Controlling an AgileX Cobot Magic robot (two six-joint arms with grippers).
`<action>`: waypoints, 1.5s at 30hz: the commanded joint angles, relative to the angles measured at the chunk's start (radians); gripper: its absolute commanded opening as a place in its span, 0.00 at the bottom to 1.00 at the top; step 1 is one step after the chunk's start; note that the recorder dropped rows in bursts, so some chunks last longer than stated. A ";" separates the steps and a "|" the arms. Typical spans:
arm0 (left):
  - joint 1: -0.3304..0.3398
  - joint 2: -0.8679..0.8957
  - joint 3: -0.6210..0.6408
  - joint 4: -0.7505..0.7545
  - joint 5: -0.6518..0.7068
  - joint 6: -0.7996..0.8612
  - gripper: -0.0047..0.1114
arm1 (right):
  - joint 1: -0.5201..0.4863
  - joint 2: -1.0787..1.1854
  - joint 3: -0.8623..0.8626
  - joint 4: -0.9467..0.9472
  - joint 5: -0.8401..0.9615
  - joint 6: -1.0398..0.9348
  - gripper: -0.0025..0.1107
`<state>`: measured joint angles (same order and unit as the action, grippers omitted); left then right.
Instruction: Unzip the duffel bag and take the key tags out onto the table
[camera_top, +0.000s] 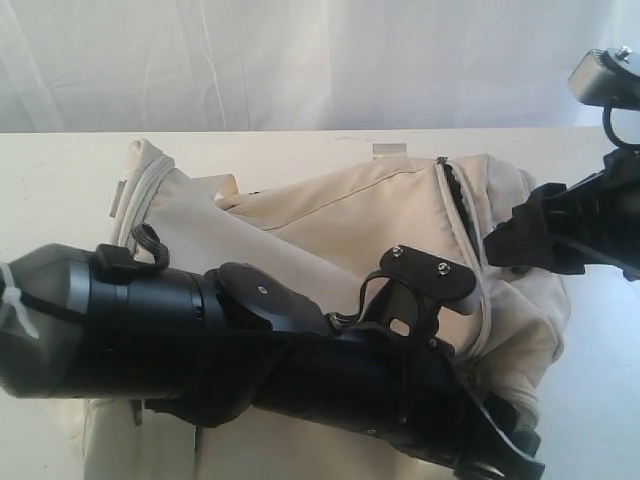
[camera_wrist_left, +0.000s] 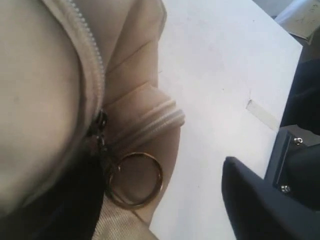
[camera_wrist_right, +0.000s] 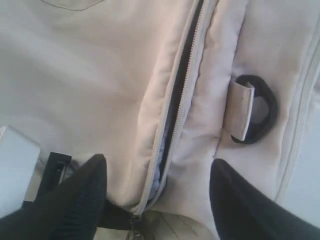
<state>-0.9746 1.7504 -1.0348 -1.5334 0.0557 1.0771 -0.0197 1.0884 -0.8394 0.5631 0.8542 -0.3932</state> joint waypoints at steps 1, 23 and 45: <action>-0.002 0.017 -0.003 -0.036 -0.001 -0.011 0.64 | 0.001 0.000 0.003 0.007 -0.006 0.001 0.52; -0.002 0.001 -0.003 -0.036 -0.056 -0.007 0.18 | 0.001 0.000 0.003 0.007 -0.006 0.001 0.52; -0.002 -0.113 0.047 0.054 0.083 -0.012 0.17 | 0.001 0.033 0.008 0.069 0.024 -0.038 0.52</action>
<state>-0.9746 1.6643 -1.0170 -1.4751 0.1220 1.0731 -0.0197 1.1019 -0.8394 0.5920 0.8603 -0.4028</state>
